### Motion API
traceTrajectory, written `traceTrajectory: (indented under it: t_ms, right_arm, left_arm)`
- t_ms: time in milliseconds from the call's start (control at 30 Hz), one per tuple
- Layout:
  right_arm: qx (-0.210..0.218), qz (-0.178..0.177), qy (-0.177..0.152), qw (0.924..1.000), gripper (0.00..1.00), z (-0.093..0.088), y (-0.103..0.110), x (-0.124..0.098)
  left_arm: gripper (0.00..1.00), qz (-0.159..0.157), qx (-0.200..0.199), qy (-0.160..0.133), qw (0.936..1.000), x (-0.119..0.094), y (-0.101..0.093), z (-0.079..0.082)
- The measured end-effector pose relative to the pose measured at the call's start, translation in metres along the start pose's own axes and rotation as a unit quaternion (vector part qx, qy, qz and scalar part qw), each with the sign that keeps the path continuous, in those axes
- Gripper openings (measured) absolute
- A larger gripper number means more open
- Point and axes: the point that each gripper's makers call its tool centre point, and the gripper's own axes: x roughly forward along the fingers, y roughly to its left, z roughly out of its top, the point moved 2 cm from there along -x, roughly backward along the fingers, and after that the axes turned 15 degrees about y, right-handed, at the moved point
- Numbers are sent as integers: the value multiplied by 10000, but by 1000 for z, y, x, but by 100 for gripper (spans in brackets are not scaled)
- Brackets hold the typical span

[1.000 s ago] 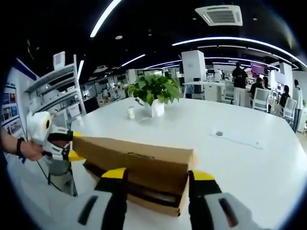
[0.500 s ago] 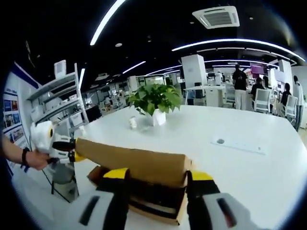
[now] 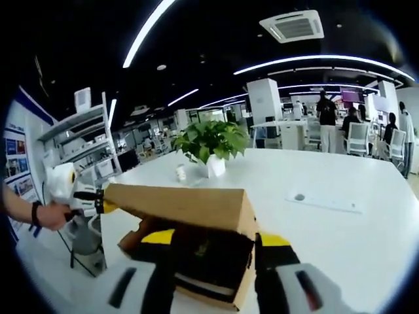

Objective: Operate the shoe box by opening the lid, removing the specified soft item, and placing it in the target area until the item is outside and the box remains undamaged.

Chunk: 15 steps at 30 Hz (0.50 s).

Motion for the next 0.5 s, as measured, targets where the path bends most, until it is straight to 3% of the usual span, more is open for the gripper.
traceTrajectory:
  t_ms: [233,500]
  right_arm:
    - [3,-344,330,9989,36,-11,-15,11]
    - [229,-618,263,9975,27,-2,-26,22]
  left_arm:
    - [6,-73,-115,-17,9999,-2,1,3]
    - [6,-172,-250,-22,9995,-2,5,7]
